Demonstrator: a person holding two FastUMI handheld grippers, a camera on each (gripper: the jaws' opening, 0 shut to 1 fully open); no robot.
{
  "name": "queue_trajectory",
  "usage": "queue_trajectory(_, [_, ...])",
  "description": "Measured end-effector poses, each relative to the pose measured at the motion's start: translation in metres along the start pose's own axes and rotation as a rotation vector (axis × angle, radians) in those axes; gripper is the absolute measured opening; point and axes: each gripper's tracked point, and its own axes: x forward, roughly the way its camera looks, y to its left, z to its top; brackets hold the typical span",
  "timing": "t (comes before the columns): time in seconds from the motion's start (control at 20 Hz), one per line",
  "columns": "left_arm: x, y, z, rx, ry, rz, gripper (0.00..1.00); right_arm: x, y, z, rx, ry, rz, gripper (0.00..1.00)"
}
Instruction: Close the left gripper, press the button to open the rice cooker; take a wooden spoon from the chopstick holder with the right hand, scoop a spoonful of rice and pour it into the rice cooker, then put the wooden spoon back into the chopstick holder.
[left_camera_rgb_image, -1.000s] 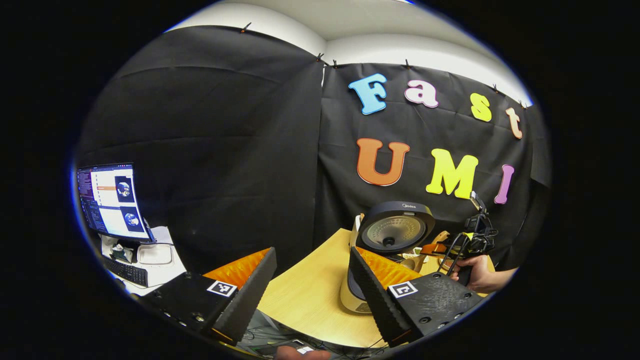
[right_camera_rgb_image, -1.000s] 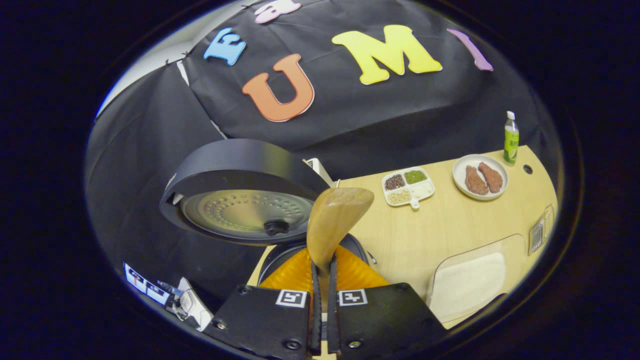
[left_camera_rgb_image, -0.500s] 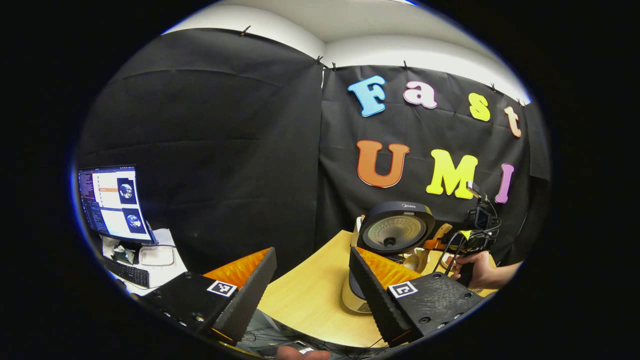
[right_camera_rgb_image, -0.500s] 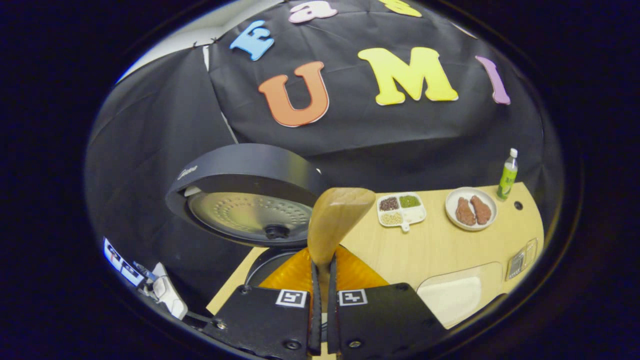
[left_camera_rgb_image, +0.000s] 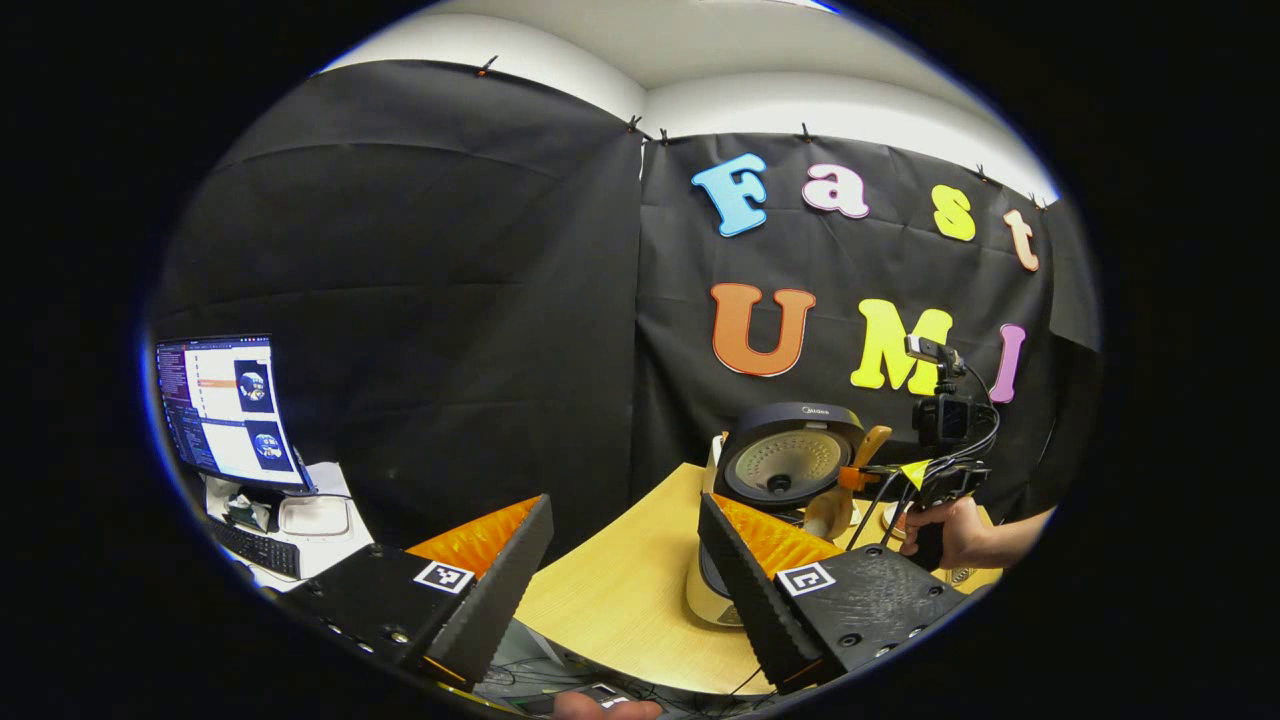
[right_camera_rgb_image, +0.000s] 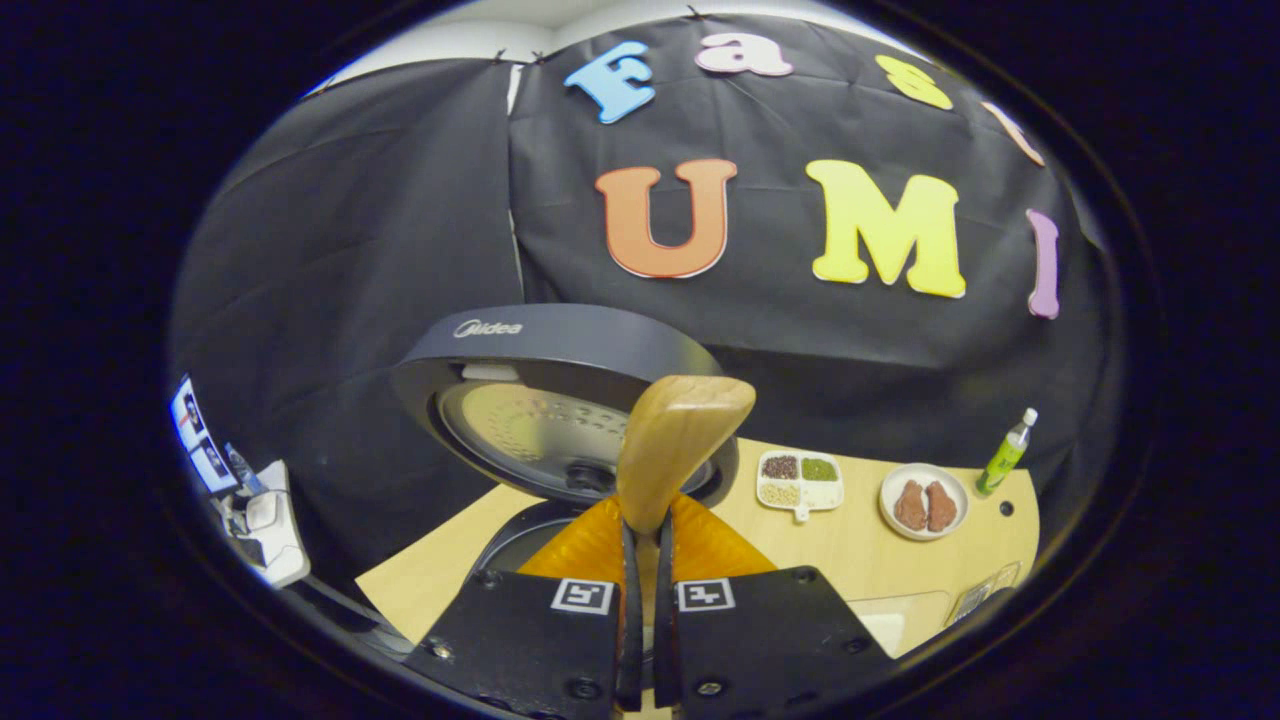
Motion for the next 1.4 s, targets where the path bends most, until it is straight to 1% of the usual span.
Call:
queue_trajectory(0.05, [0.0, 0.0, 0.0, 0.0, -0.001, -0.002, 1.0, -0.001, 0.004, 0.004, -0.041, -0.013, 0.0, 0.1])
queue_trajectory(0.1, [0.0, 0.0, -0.001, 0.0, -0.001, -0.003, 0.95, -0.006, 0.01, 0.008, -0.084, -0.025, -0.001, 0.1])
queue_trajectory(0.25, [-0.002, 0.0, 0.0, -0.008, 0.0, -0.012, 0.95, -0.008, 0.022, 0.01, -0.192, -0.049, 0.011, 0.1])
queue_trajectory(0.3, [-0.002, 0.001, 0.001, -0.008, -0.003, -0.014, 1.0, -0.009, 0.025, 0.012, -0.224, -0.057, 0.017, 0.1])
queue_trajectory(0.35, [-0.003, 0.002, 0.002, -0.008, -0.009, -0.013, 0.95, -0.011, 0.026, 0.014, -0.258, -0.068, 0.018, 0.1])
queue_trajectory(0.55, [-0.004, 0.001, 0.0, -0.022, -0.012, -0.023, 0.95, -0.02, 0.036, 0.025, -0.404, -0.13, 0.041, 0.1])
queue_trajectory(0.6, [-0.003, -0.001, 0.0, -0.019, -0.01, -0.026, 0.95, -0.02, 0.037, 0.028, -0.446, -0.149, 0.04, 0.12])
queue_trajectory(0.65, [-0.003, -0.003, -0.001, -0.019, -0.008, -0.029, 0.95, -0.023, 0.038, 0.031, -0.483, -0.167, 0.039, 0.1])
queue_trajectory(0.7, [-0.003, -0.007, 0.0, -0.019, -0.009, -0.031, 0.95, -0.025, 0.041, 0.031, -0.516, -0.182, 0.046, 0.12])
queue_trajectory(0.75, [-0.003, -0.009, 0.001, -0.02, -0.011, -0.032, 0.95, -0.026, 0.044, 0.031, -0.539, -0.189, 0.056, 0.1])
queue_trajectory(0.8, [-0.003, -0.01, 0.001, -0.021, -0.012, -0.032, 0.95, -0.03, 0.047, 0.029, -0.547, -0.19, 0.069, 0.1])
queue_trajectory(0.9, [-0.003, -0.013, 0.001, -0.025, -0.011, -0.033, 0.95, -0.036, 0.05, 0.021, -0.531, -0.183, 0.084, 0.1])
queue_trajectory(1.05, [-0.005, -0.015, 0.0, -0.017, -0.009, -0.033, 0.95, -0.042, 0.046, 0.019, -0.453, -0.163, 0.101, 0.1])
queue_trajectory(1.1, [-0.005, -0.016, 0.0, -0.015, -0.009, -0.032, 0.95, -0.043, 0.043, 0.023, -0.417, -0.159, 0.103, 0.1])
queue_trajectory(1.2, [-0.006, -0.026, -0.001, -0.021, -0.005, -0.057, 0.95, -0.045, 0.035, 0.025, -0.335, -0.143, 0.103, 0.1])
queue_trajectory(1.3, [-0.006, -0.038, -0.005, -0.002, 0.013, -0.097, 0.95, -0.051, 0.025, 0.025, -0.236, -0.116, 0.119, 0.1])
queue_trajectory(1.4, [-0.003, -0.043, -0.006, 0.017, 0.013, -0.11, 0.95, -0.064, 0.015, 0.031, -0.122, -0.101, 0.13, 0.1])
